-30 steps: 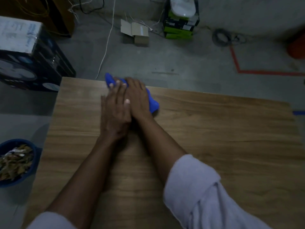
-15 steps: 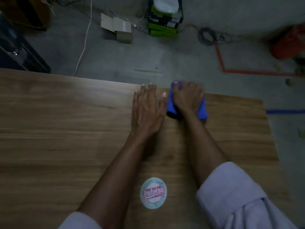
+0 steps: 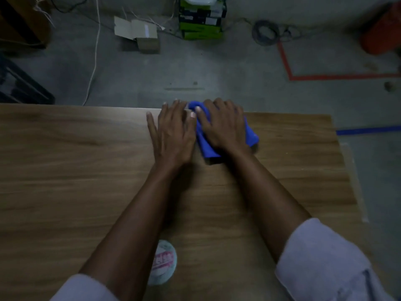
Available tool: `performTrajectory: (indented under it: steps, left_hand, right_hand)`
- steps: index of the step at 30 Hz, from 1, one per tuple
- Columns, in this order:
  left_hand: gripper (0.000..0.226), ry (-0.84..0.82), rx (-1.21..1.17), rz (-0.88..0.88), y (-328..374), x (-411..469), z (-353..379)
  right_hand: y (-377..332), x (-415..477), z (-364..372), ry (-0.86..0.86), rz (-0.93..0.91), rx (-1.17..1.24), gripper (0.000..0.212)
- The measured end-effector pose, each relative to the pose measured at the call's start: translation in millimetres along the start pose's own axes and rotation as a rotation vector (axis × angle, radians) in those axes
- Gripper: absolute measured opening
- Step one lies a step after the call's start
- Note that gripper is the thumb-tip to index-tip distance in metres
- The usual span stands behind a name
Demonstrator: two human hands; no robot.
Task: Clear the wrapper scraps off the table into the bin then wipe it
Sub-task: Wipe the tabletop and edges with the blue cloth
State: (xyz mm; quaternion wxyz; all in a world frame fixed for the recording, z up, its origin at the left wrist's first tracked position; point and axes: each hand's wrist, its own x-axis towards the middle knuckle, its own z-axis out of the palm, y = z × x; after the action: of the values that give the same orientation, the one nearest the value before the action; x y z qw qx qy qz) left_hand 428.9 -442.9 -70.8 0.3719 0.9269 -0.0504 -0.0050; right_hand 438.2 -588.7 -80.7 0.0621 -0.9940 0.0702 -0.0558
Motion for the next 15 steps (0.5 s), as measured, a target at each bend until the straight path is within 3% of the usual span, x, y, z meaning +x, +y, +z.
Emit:
performTrajectory:
  steps: [6, 10, 12, 15]
  left_hand:
    - [0.053, -0.087, 0.006, 0.161, 35, -10, 29]
    - [0.054, -0.03, 0.112, 0.149, 37, -17, 42]
    - [0.055, 0.019, 0.15, 0.18, 37, -22, 48]
    - [0.056, 0.101, 0.015, 0.11, 36, -21, 49]
  right_hand:
    - [105, -5, -12, 0.048, 0.273, -0.071, 0.049]
    - [101, -4, -9, 0.102, 0.404, -0.044, 0.047]
    - [72, -4, -7, 0.078, 0.36, -0.012, 0.048]
    - [18, -9, 1, 0.018, 0.102, 0.073, 0.05]
